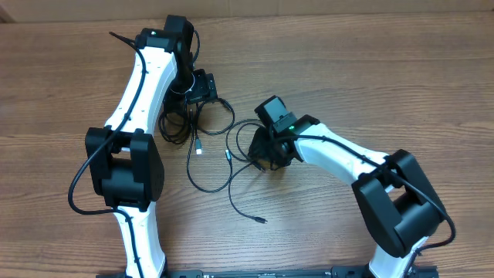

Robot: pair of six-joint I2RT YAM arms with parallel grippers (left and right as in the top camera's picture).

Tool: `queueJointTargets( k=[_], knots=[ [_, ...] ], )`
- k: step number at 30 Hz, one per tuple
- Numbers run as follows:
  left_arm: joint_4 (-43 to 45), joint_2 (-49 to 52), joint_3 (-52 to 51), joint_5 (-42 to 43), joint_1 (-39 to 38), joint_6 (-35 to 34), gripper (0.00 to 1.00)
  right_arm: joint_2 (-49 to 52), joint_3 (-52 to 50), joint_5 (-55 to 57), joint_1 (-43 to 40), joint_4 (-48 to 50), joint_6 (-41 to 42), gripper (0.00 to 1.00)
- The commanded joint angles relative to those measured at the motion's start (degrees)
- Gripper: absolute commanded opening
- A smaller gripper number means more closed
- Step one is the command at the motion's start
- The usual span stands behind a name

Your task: Untangle cables

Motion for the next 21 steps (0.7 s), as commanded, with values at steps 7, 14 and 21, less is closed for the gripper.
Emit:
queueJointTargets(
  k=[7,14,21],
  knots=[
    [-0.1,0.8,0.1,-0.4,-0.1,0.1,0.89,1.3,-0.4,4.1,-1.0,0.5,1.1,0.17],
    [-1.2,0.8,0.1,-0.5,-0.1,2.3,0.93,-1.8,3.7,4.3,-5.5,-3.5,-0.5,0.04],
    [-1.5,0.8,0.1,-0.5,-0.1,2.2,0.97,-11.2,10.4,8.1,-10.5,-9.7,-7.0,0.04]
  ],
)
